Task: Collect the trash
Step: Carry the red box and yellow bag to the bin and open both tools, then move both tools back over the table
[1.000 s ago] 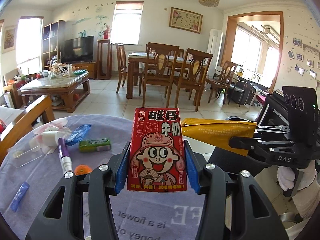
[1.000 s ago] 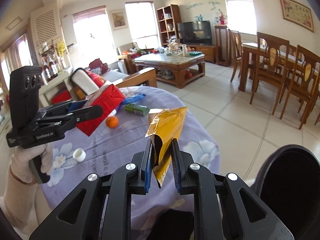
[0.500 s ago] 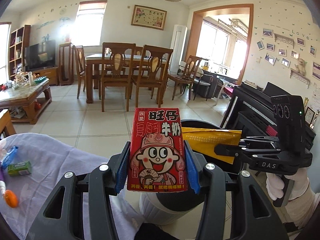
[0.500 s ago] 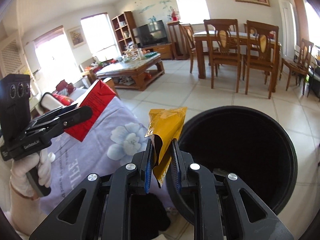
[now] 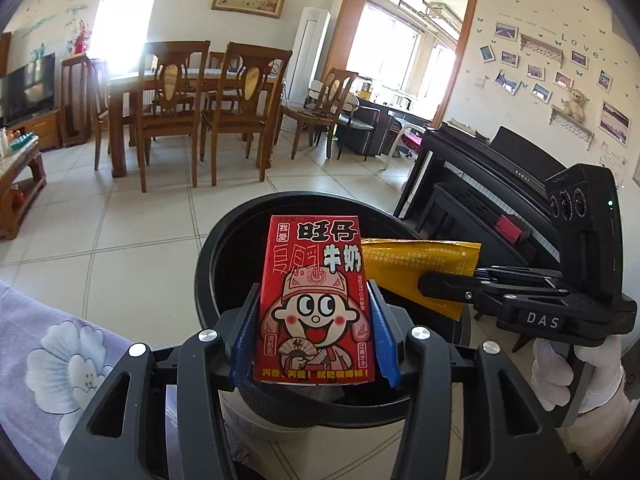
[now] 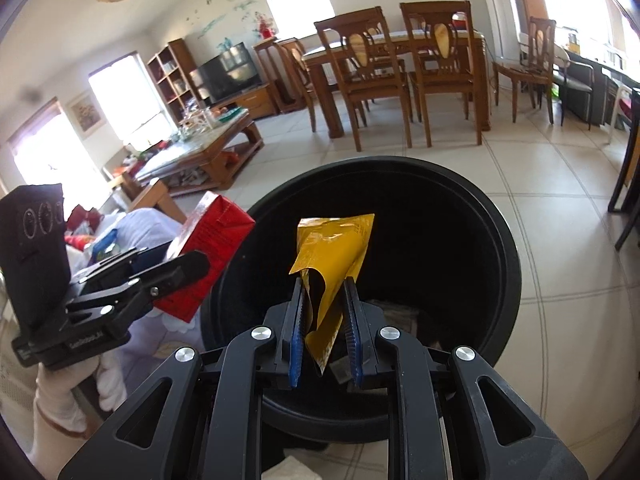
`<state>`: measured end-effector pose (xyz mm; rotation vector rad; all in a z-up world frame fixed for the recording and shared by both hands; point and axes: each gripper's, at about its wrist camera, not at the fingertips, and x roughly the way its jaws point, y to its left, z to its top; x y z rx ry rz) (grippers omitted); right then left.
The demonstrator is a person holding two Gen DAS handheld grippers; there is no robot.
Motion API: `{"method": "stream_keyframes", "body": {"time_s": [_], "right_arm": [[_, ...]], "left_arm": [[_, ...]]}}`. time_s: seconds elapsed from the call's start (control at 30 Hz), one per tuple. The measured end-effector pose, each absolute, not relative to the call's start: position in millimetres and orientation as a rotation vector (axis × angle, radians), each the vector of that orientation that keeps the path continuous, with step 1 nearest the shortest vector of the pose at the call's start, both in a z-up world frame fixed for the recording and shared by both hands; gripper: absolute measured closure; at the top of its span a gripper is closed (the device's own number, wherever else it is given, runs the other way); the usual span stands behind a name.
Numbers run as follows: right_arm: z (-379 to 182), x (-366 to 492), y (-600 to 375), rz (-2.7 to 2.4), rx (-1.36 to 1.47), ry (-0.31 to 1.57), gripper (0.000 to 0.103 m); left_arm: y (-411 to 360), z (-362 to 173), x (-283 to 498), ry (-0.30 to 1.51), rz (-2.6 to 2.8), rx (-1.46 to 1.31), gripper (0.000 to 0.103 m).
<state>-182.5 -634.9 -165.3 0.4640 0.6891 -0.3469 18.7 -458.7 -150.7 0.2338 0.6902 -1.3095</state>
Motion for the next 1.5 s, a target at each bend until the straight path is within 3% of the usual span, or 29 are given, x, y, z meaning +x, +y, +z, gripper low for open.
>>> {"method": "stream_keyframes", "body": {"time_s": [0.6, 0.67, 0.7, 0.73, 0.83, 1.2, 1.5], "right_arm": [[-177, -176, -647, -0.36, 0.483, 0.731, 0.084], [-177, -175, -648, -0.364, 0.496, 0.739, 0.073], [-177, -176, -649, -0.368, 0.507, 0.738, 0.057], [-175, -175, -653, -0.373, 0.515, 0.736, 0.048], [-173, -176, -652, -0.38, 0.51, 0.73, 0.047], [-170, -177, -640, -0.372, 0.487, 0.713, 0.047], [-164, -150, -590, -0.24, 0.435, 0.717, 0.047]], "left_arm": [[-483, -188, 19, 0.774, -1.275, 0.306, 0.052], [-481, -188, 20, 0.778, -1.263, 0.309, 0.052], [-480, -188, 20, 0.776, -1.259, 0.305, 0.052], [-479, -187, 19, 0.772, -1.255, 0.301, 0.05], [-475, -185, 17, 0.754, -1.244, 0.295, 0.035], [-449, -169, 13, 0.708, -1.236, 0.27, 0.034], [-362, -146, 14, 0.661, -1.127, 0.227, 0.034]]}}
